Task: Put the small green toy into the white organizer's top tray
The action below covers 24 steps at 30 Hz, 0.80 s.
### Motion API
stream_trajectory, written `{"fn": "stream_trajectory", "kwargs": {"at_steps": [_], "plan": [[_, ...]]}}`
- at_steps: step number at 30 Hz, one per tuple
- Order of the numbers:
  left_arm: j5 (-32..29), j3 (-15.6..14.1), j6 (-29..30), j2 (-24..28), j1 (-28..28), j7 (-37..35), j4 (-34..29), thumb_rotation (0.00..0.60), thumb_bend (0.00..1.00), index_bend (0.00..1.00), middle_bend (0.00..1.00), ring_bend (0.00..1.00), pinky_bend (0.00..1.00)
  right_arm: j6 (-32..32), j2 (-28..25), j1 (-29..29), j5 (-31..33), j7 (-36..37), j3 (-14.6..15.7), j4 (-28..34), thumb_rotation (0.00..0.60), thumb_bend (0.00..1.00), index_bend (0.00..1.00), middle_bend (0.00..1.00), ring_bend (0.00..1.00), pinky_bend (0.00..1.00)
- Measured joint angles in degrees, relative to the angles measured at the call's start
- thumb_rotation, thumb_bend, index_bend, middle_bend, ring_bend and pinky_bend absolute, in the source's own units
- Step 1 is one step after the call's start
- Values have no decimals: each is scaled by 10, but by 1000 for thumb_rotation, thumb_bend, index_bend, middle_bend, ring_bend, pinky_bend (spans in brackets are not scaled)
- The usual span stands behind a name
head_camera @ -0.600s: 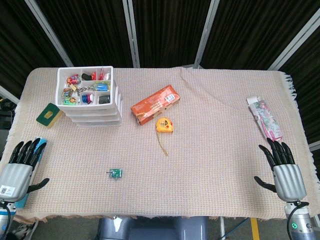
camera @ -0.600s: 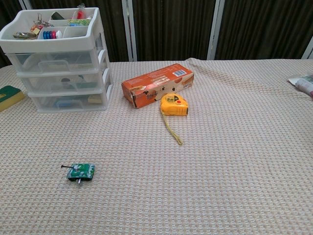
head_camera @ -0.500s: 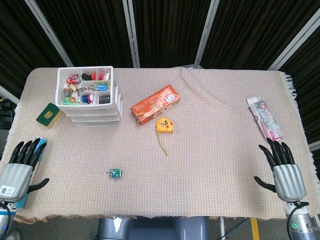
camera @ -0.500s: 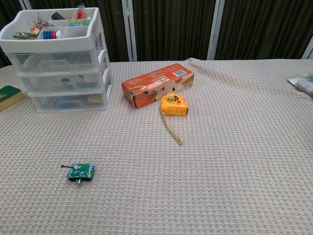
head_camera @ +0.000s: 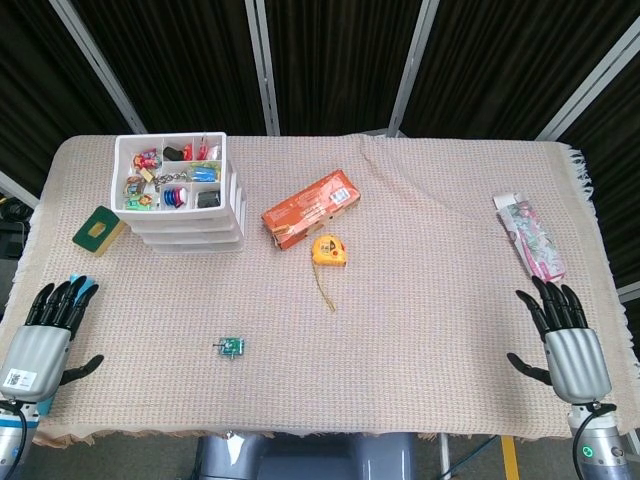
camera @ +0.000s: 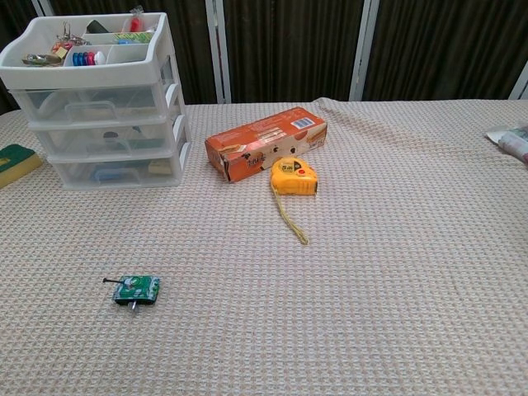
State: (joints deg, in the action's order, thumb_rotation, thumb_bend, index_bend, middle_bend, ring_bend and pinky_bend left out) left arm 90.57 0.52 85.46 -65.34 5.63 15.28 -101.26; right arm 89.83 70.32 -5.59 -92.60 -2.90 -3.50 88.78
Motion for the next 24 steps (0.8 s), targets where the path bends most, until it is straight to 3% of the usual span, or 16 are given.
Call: {"fn": "stream_trajectory", "kwargs": {"at_steps": [3, 6, 11, 17, 24], "plan": [[-8, 16, 8, -13, 3, -2, -4, 600, 752, 0, 760, 704, 562, -1, 0, 0, 1, 1, 0, -1, 600, 9, 136, 0, 0, 0], [-35, 35, 5, -28, 10, -16, -14, 600, 810, 0, 879, 809, 663, -1, -1, 0, 1, 5, 0, -2, 600, 9, 136, 0, 0, 0], [-105, 62, -44, -40, 32, -76, -46, 600, 875, 0, 921, 852, 740, 1, -2, 0, -2, 6, 1, -2, 600, 8, 136, 0, 0, 0], [-236, 102, -159, -45, 75, -163, -80, 600, 923, 0, 927, 861, 754, 1, -2, 0, -1, 6, 1, -2, 600, 8, 136, 0, 0, 0], [-400, 157, -283, -78, 152, -233, -59, 600, 933, 0, 927, 860, 754, 2, -1, 1, -1, 6, 1, -3, 600, 9, 136, 0, 0, 0]]}}
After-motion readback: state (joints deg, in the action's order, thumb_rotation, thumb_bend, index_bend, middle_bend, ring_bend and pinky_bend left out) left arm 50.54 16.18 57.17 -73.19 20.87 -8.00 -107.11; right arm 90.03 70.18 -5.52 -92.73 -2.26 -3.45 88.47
